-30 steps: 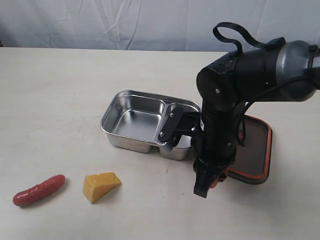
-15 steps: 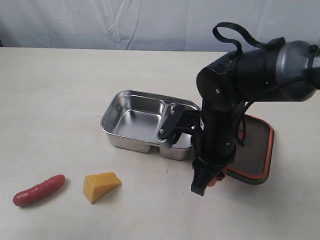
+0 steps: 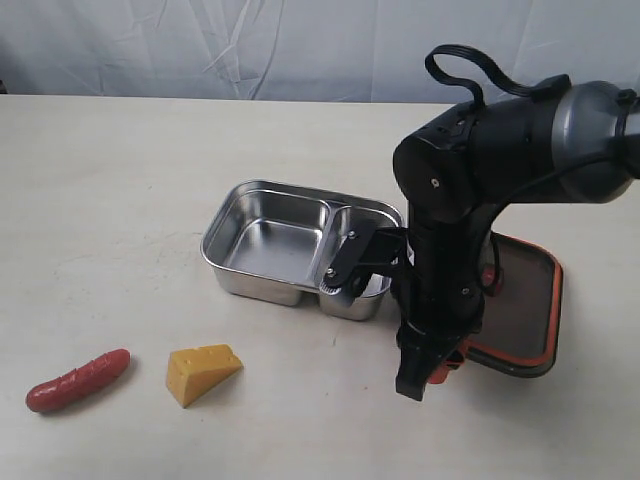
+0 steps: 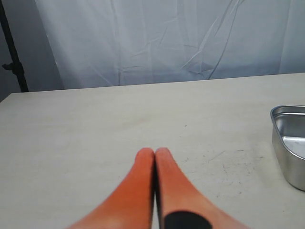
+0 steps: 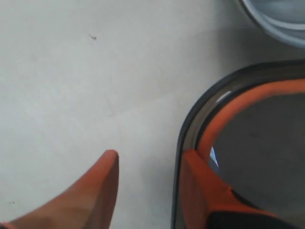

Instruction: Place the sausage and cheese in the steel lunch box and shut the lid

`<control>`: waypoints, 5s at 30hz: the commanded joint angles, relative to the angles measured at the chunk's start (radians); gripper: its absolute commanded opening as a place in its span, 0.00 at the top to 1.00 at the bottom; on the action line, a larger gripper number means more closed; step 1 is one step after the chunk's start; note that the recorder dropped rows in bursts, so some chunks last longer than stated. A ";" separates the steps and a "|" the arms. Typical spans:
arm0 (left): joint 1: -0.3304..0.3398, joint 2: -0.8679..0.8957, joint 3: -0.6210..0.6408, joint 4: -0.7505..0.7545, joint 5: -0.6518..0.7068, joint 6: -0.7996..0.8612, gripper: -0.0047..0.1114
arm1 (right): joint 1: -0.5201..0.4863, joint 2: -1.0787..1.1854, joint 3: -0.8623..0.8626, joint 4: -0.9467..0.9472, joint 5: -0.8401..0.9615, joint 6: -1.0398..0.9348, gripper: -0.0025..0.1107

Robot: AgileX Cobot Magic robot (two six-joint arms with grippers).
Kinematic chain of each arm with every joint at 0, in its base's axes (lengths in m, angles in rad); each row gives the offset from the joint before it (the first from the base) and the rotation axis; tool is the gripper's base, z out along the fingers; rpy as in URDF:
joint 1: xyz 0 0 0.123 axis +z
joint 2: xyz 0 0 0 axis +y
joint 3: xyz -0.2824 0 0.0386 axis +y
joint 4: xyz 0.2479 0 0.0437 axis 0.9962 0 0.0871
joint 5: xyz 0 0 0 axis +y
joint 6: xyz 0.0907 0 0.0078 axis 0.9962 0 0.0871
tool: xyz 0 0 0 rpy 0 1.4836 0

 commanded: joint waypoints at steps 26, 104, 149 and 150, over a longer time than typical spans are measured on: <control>-0.006 -0.004 0.004 0.001 -0.014 -0.004 0.96 | -0.001 -0.001 -0.006 0.082 0.066 -0.046 0.40; -0.006 -0.004 0.004 0.001 -0.014 -0.004 0.96 | 0.009 0.051 -0.164 -0.001 0.172 -0.119 0.05; -0.037 -0.004 0.004 0.001 -0.014 -0.004 0.96 | 0.009 0.111 -0.089 0.169 0.112 -0.110 0.05; -0.037 -0.004 0.004 0.001 -0.014 -0.004 0.96 | 0.009 0.102 -0.091 0.156 0.152 -0.080 0.05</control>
